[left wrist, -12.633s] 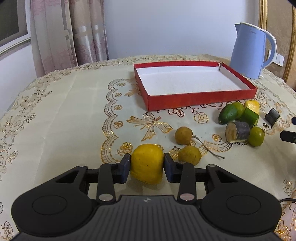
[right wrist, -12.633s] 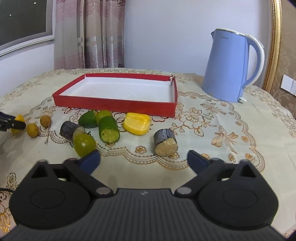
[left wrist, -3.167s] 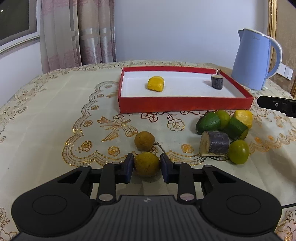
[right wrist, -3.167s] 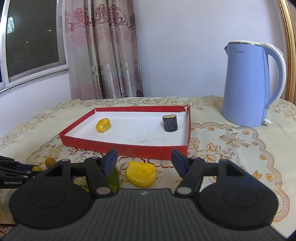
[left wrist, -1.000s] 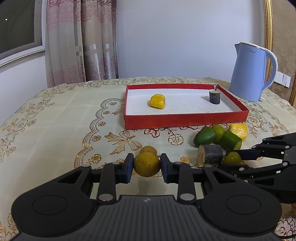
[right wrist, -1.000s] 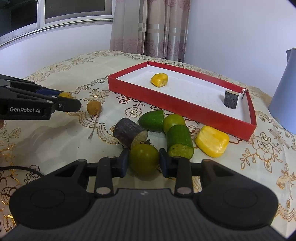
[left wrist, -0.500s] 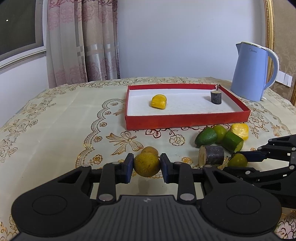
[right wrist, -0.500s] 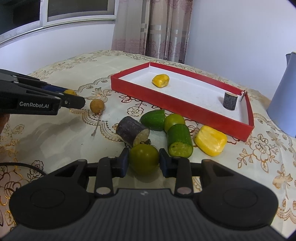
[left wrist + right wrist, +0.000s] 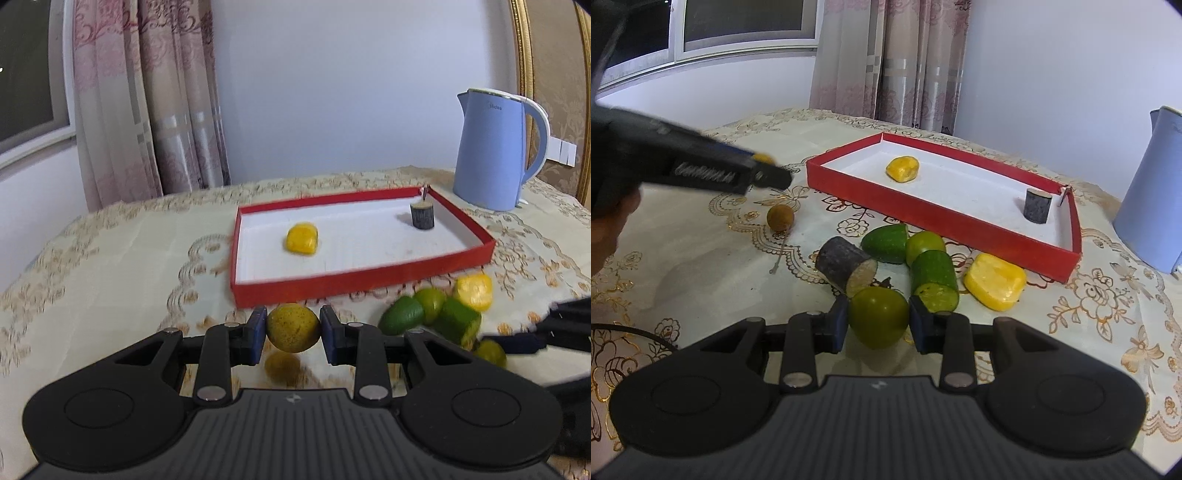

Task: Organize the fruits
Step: 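Carry the longan with the left gripper over the red tray, then open the left gripper to drop the longan into the tray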

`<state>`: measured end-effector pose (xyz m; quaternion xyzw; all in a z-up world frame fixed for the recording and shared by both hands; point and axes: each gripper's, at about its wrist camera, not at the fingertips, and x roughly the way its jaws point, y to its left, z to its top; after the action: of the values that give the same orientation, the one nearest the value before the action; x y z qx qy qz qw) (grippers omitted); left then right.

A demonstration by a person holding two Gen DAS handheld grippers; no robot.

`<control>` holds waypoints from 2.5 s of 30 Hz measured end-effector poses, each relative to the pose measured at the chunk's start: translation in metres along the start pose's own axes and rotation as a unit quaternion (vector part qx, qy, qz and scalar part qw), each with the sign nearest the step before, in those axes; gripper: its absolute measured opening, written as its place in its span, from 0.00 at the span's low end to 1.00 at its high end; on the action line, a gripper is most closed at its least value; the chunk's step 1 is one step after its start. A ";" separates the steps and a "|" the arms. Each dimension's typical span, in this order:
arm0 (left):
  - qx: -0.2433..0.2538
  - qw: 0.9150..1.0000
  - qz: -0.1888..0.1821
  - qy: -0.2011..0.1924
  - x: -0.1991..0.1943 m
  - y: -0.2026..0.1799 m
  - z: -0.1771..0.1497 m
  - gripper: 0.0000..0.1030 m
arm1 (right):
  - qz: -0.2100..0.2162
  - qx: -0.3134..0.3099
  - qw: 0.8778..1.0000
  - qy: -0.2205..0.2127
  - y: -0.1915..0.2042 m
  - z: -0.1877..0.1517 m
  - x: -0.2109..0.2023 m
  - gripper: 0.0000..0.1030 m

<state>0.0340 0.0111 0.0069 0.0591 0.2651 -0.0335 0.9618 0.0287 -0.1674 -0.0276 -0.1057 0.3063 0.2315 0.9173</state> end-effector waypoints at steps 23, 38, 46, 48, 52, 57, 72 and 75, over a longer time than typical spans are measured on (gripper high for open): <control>0.040 0.999 0.027 0.010 0.079 -0.029 0.048 0.29 | -0.024 0.018 0.999 -0.011 -0.026 -0.002 -0.019 0.31; 0.062 0.996 0.053 0.034 0.142 -0.045 0.074 0.29 | -0.025 0.036 0.999 -0.024 -0.038 0.003 -0.022 0.31; 0.063 0.995 0.062 0.054 0.182 -0.056 0.089 0.29 | -0.034 0.039 0.998 -0.025 -0.041 0.004 -0.025 0.31; 0.064 0.994 0.065 0.060 0.191 -0.058 0.092 0.29 | -0.037 0.043 0.998 -0.026 -0.043 0.004 -0.026 0.31; 0.063 0.993 0.072 0.072 0.209 -0.062 0.098 0.29 | -0.044 0.049 0.997 -0.027 -0.046 0.003 -0.027 0.31; 0.060 0.993 0.073 0.076 0.220 -0.068 0.098 0.29 | -0.048 0.057 0.997 -0.033 -0.049 0.006 -0.030 0.31; 0.068 0.992 0.099 0.025 0.185 -0.064 0.099 0.77 | -0.050 0.069 0.996 -0.042 -0.063 0.021 -0.031 0.31; 0.065 0.992 0.108 0.012 0.156 -0.053 0.089 0.76 | -0.047 0.073 0.995 -0.045 -0.075 0.031 -0.024 0.31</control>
<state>0.2081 -0.0581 -0.0023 0.1507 0.2655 0.0544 0.9507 0.0644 -0.2308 0.0158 -0.0420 0.2751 0.1696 0.9454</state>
